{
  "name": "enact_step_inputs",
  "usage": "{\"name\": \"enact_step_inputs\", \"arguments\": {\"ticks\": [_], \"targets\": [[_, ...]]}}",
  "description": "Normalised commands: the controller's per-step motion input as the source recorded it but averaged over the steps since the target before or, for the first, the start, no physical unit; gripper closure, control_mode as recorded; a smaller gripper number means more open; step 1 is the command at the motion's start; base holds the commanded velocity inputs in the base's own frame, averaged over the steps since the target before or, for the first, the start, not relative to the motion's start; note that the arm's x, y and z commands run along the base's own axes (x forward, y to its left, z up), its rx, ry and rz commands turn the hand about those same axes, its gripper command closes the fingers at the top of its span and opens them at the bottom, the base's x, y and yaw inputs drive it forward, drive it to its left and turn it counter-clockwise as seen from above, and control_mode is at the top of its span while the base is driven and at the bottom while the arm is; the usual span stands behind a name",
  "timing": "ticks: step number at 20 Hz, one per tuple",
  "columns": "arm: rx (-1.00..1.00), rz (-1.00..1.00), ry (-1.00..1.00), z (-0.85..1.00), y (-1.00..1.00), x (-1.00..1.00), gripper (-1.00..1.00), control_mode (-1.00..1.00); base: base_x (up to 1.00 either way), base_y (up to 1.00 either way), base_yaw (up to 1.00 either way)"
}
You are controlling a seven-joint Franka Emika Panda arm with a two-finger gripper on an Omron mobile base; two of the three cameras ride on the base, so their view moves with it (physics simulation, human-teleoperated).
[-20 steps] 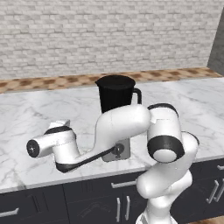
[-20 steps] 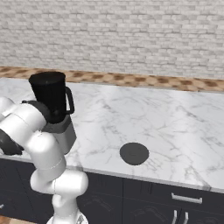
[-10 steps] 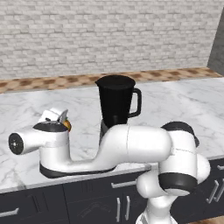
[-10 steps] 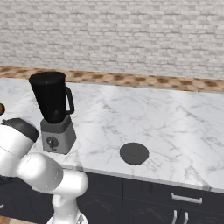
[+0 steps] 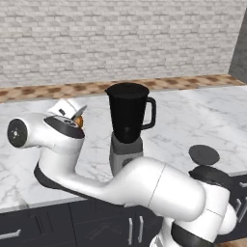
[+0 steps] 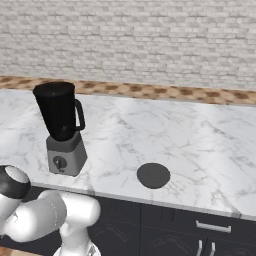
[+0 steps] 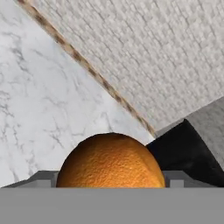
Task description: Open the blender lid, put the orange in the blender, close the lid, and start the blender.
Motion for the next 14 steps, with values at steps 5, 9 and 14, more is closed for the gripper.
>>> {"name": "enact_step_inputs", "arguments": {"ticks": [5,9,14], "targets": [[0.33,-0.07,-0.03,0.65,-0.59,0.06,1.0,-1.0,0.0,0.0,0.0],[0.32,-0.05,-0.01,0.52,-0.68,0.07,1.0,-1.0,0.0,0.0,0.0],[0.33,0.0,-0.01,0.43,-0.7,0.1,1.0,-1.0,0.0,0.0,0.0]]}}
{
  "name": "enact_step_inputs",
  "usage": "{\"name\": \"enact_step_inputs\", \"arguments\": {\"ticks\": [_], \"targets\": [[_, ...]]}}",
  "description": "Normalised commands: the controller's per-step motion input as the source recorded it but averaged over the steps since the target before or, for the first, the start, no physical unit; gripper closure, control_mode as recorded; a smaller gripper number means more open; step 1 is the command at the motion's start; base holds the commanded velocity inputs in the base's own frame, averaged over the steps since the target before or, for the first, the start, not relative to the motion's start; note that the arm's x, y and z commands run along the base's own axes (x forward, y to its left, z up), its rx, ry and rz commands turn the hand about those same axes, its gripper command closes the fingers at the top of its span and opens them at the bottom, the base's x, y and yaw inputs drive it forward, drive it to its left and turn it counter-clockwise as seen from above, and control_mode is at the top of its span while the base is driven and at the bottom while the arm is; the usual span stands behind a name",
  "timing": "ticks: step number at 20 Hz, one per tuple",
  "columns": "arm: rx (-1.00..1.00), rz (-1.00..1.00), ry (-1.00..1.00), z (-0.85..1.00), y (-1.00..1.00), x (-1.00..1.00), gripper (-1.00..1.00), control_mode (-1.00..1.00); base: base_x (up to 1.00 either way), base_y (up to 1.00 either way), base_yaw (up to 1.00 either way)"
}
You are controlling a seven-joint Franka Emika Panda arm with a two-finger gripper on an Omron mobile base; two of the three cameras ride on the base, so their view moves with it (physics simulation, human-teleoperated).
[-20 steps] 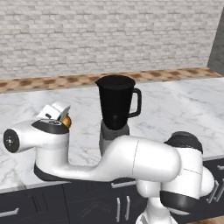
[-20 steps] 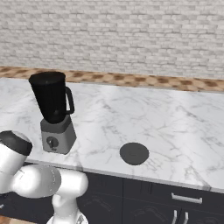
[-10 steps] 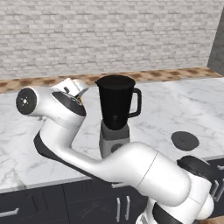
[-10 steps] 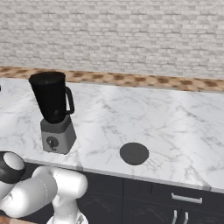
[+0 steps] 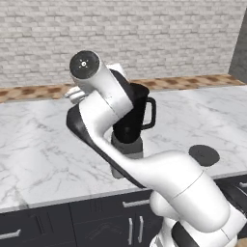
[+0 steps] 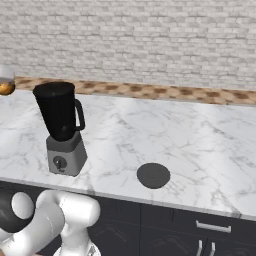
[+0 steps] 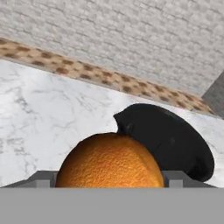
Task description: Open the blender lid, put the orange in the blender, close the lid, and start the blender.
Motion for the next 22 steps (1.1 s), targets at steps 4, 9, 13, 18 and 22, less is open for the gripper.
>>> {"name": "enact_step_inputs", "arguments": {"ticks": [4,9,13,18,22], "targets": [[0.34,0.0,0.03,0.5,-0.72,0.43,1.0,-1.0,0.0,0.0,0.0],[0.33,-0.01,0.16,0.36,-0.71,0.57,1.0,-1.0,0.0,0.0,0.0],[0.27,0.0,0.25,0.06,-0.56,0.48,1.0,-1.0,0.0,0.0,0.0],[0.07,0.0,0.24,-0.33,-0.2,0.36,1.0,-1.0,0.0,0.0,0.0],[0.0,0.0,0.2,-0.52,0.0,0.41,1.0,-1.0,0.0,0.0,0.0]]}}
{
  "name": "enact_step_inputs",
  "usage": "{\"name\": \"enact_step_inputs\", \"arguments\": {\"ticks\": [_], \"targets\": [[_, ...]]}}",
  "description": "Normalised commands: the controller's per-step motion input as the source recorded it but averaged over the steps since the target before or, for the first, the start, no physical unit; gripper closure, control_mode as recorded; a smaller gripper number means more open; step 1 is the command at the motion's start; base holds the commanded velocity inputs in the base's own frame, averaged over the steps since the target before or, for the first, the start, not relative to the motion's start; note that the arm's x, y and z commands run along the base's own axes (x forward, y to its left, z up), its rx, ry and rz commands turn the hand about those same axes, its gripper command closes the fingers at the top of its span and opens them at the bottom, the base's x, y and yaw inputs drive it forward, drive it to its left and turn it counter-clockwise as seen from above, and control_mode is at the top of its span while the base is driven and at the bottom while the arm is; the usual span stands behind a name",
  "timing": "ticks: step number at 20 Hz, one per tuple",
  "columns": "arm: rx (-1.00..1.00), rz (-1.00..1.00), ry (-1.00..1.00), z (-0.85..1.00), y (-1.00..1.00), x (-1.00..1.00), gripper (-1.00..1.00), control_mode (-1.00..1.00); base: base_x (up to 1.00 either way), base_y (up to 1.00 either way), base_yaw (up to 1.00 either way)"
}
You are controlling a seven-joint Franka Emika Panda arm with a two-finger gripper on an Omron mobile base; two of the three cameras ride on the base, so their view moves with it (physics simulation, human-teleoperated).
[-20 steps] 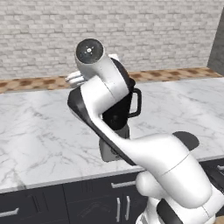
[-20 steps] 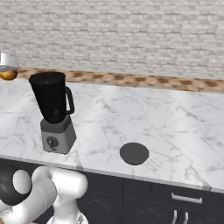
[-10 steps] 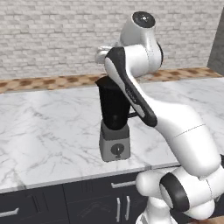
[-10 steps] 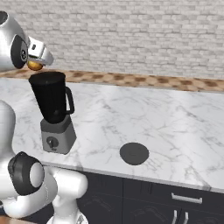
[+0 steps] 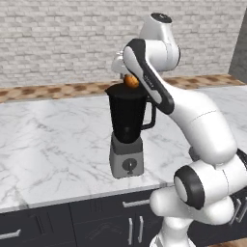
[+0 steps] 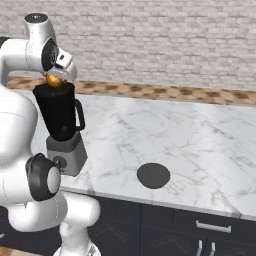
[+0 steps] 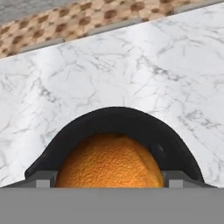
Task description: Open the blender lid, put the orange in the blender, close the lid, and start the blender.
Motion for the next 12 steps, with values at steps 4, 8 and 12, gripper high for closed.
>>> {"name": "enact_step_inputs", "arguments": {"ticks": [4,8,12], "targets": [[0.0,0.0,0.2,-0.45,0.0,0.54,1.0,-1.0,0.0,0.0,0.0],[0.0,0.0,0.14,-0.42,0.04,0.2,1.0,-1.0,0.0,0.0,0.0],[-0.04,0.0,0.12,-0.44,0.31,0.08,1.0,-1.0,0.0,0.0,0.0]]}}
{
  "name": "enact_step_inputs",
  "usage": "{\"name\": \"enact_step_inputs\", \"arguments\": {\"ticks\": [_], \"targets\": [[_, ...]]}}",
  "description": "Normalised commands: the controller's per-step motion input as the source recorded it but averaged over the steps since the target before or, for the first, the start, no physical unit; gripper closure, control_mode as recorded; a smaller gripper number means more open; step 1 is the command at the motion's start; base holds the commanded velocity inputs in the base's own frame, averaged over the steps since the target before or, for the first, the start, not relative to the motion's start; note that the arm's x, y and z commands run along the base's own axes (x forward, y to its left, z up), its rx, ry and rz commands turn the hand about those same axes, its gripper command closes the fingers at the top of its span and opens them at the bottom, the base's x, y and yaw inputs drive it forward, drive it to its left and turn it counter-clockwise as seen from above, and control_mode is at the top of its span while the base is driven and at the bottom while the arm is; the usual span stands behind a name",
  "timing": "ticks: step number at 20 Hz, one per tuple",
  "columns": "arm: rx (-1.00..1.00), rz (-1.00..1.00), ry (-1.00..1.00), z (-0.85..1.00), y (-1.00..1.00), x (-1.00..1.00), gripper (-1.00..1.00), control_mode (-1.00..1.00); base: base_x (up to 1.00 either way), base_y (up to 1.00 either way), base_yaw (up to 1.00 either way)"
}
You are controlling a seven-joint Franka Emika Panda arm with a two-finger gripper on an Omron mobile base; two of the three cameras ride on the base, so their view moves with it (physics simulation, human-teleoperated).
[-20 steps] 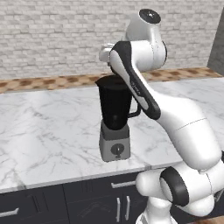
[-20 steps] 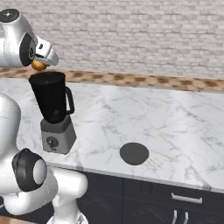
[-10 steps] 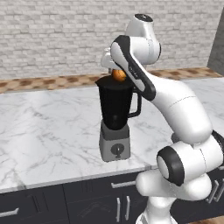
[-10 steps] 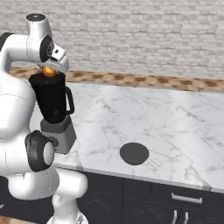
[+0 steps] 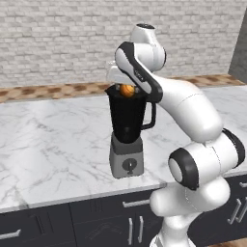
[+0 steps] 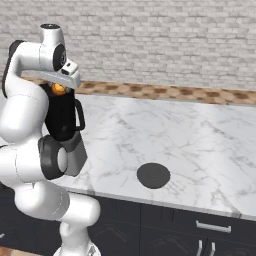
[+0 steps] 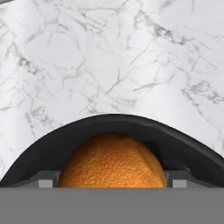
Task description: Open the blender lid, put the orange in the blender, close the lid, and start the blender.
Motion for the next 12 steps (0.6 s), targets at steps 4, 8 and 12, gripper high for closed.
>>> {"name": "enact_step_inputs", "arguments": {"ticks": [4,8,12], "targets": [[-0.03,0.01,0.11,-0.43,0.27,0.12,1.0,-1.0,0.0,0.0,0.0],[-0.03,0.01,0.16,-0.47,0.11,0.26,1.0,-1.0,0.0,0.0,0.0],[-0.07,0.07,0.1,-0.6,0.2,0.07,1.0,-1.0,0.0,0.0,0.0]]}}
